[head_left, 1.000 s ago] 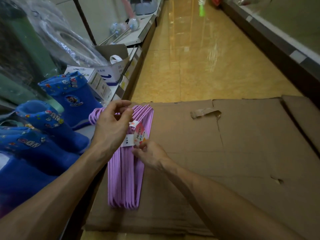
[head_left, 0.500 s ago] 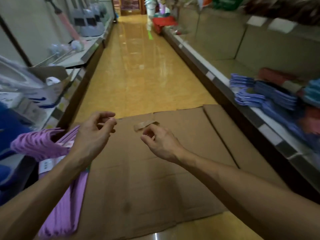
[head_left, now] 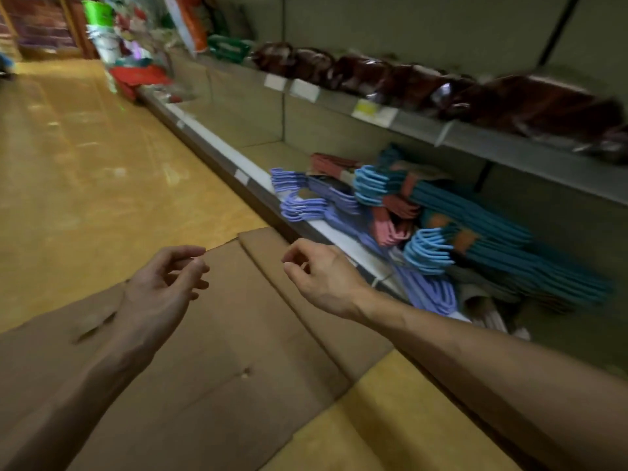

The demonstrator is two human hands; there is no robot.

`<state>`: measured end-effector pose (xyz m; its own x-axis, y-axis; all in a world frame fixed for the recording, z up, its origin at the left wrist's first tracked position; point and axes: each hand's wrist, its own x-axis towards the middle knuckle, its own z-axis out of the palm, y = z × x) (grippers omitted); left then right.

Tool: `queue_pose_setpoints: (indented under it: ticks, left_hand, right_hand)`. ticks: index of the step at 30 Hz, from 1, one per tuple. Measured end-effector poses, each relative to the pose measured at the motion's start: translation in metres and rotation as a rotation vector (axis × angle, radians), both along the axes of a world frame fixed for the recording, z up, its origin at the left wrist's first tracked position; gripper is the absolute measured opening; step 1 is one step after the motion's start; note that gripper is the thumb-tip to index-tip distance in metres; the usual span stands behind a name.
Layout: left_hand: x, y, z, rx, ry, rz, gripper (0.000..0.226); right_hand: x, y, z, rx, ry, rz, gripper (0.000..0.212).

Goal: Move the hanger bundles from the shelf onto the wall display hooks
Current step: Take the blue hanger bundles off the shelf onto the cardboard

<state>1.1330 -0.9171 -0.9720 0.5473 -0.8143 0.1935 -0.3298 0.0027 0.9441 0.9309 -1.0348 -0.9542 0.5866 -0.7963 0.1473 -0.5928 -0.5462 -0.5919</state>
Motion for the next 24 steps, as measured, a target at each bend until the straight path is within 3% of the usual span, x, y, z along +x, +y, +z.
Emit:
queue_pose_setpoints:
  ticks: [6, 11, 17, 20, 24]
  left_hand:
    - [-0.072, -0.05, 0.005, -0.05, 0.072, -0.176, 0.014]
    - [-0.108, -0.085, 0.019, -0.062, 0.056, -0.27, 0.014]
    - [-0.132, -0.127, 0.045, -0.071, 0.114, -0.349, 0.012]
    - [-0.139, -0.14, 0.049, -0.093, 0.168, -0.358, 0.013]
    - [-0.145, -0.148, 0.045, -0.084, 0.222, -0.379, 0.013]
  right_hand:
    - [-0.065, -0.018, 0.014, -0.119, -0.048, -0.089, 0.013]
    - [-0.103, -0.036, 0.036, -0.257, 0.021, -0.129, 0.015]
    - [-0.136, -0.097, 0.072, -0.365, 0.129, -0.368, 0.025]
    - [-0.15, -0.129, 0.076, -0.223, 0.246, -0.497, 0.035]
    - [-0.157, -0.164, 0.061, 0.058, 0.24, -0.501, 0.017]
